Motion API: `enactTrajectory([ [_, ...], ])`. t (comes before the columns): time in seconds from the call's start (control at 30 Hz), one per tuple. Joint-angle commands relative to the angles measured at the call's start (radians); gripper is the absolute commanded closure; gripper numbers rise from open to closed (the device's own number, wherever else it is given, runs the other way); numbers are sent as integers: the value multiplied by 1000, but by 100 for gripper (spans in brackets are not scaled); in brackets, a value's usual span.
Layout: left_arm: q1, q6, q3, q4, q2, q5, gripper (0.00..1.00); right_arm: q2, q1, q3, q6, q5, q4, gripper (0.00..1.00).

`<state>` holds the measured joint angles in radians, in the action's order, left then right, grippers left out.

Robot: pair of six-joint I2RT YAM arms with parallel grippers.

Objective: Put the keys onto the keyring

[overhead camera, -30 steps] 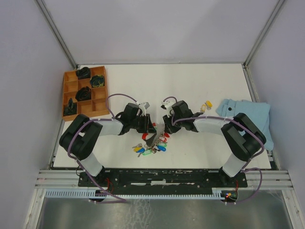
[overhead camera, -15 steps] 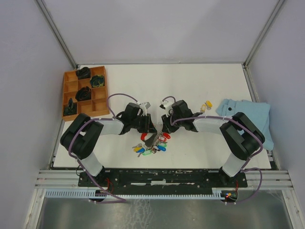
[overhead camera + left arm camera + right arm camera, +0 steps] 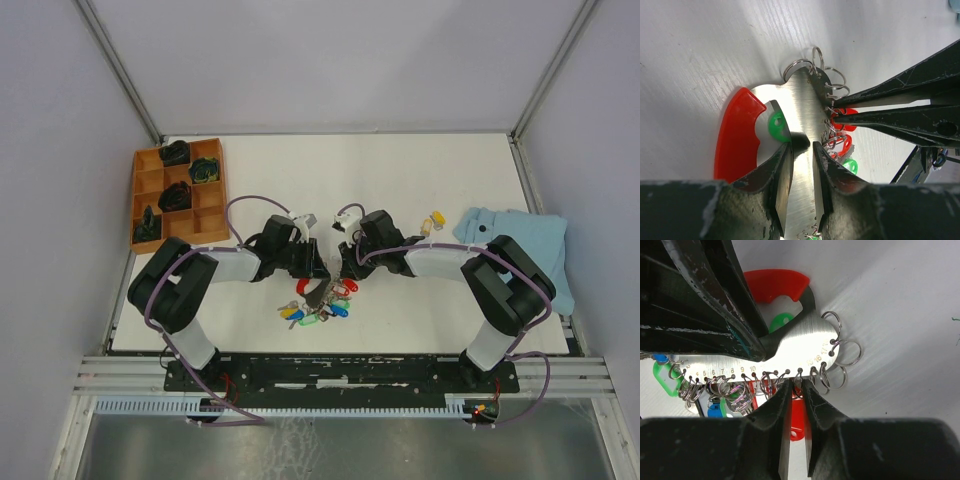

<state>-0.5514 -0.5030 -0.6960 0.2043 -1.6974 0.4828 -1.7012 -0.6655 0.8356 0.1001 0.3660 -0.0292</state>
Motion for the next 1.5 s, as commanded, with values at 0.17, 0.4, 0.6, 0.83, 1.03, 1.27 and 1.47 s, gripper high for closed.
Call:
enactTrajectory([
  [0.17, -5, 78, 4, -84, -42, -44, 68, 6, 0, 48, -61, -1, 16, 87],
  [0.4, -6, 86, -1, -93, -50, -50, 68, 35, 0, 59, -98, -20, 51, 95],
  [0.6, -5, 78, 4, -74, -48, -16, 69, 79, -1, 63, -135, 19, 53, 99],
  [0.83, 8, 49, 35, -7, -24, 42, 70, 154, -1, 66, -182, 44, 47, 99],
  [1.03, 7, -46, 103, 161, 43, 101, 68, 205, 1, 48, -238, 115, -22, 99],
  [1.27, 46, -60, 170, 314, 190, 149, 61, 263, 9, 52, -354, 207, -44, 99],
  [1.47, 64, 34, 234, 363, 432, 37, 52, 279, 23, 131, -402, 264, 6, 99],
])
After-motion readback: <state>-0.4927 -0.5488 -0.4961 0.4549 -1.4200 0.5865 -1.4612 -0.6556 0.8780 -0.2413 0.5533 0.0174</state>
